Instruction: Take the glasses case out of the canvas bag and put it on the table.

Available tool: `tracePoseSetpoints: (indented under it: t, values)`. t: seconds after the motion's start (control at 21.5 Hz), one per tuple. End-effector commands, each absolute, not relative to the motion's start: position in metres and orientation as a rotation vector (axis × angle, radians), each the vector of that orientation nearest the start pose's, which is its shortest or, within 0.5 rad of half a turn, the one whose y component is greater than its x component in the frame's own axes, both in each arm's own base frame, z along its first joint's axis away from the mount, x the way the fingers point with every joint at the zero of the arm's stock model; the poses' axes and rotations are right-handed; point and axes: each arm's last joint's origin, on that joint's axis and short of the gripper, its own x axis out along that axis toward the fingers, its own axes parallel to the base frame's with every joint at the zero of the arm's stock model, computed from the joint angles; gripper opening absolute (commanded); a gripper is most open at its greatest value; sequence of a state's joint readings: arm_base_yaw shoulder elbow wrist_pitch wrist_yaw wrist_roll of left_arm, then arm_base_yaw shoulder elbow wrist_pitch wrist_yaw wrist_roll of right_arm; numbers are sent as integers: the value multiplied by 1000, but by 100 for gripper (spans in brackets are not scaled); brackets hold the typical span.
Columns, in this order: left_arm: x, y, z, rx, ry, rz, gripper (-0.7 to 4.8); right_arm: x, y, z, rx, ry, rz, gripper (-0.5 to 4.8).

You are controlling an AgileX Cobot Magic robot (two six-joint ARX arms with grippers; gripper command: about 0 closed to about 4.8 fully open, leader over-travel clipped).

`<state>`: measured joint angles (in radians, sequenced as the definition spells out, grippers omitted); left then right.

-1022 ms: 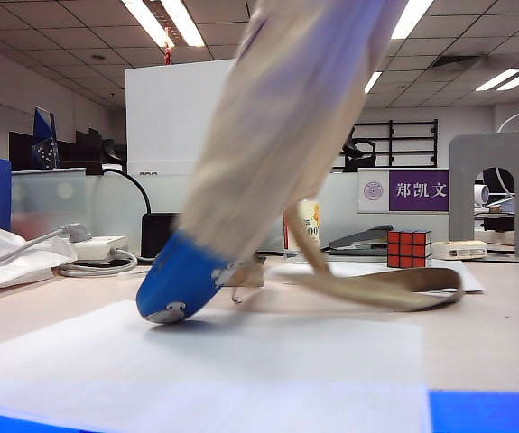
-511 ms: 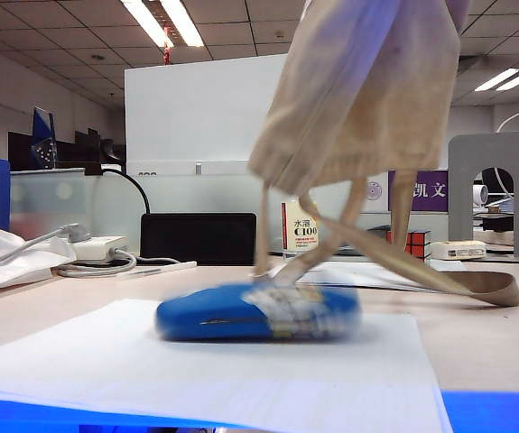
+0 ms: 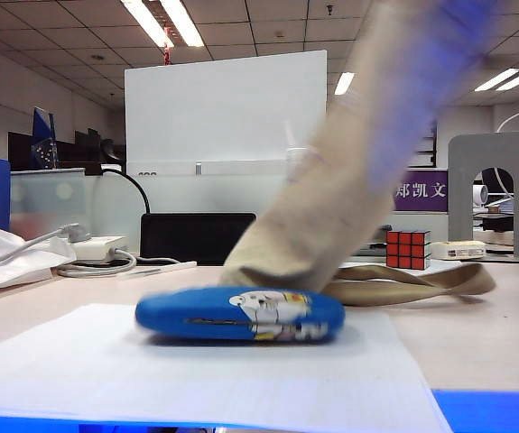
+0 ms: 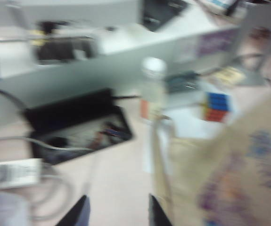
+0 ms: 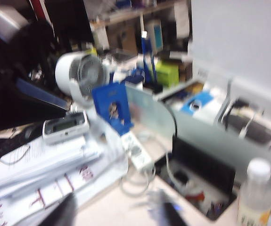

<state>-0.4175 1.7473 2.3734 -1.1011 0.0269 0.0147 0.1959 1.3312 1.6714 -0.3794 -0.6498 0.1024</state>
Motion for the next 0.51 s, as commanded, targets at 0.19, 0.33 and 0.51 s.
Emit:
tracePoseSetpoints:
  t: [0.19,0.33,0.51]
  values:
    - [257,-86,557,24,211,-272,52,243,61,503,89,28,799,252]
    - [220,-42,586,-7,46,-131,8,207,54,524,68,-85,759,206]
    - [155,18,623,-95,-248,125,-6,123,31,555,-60,-326,478,66]
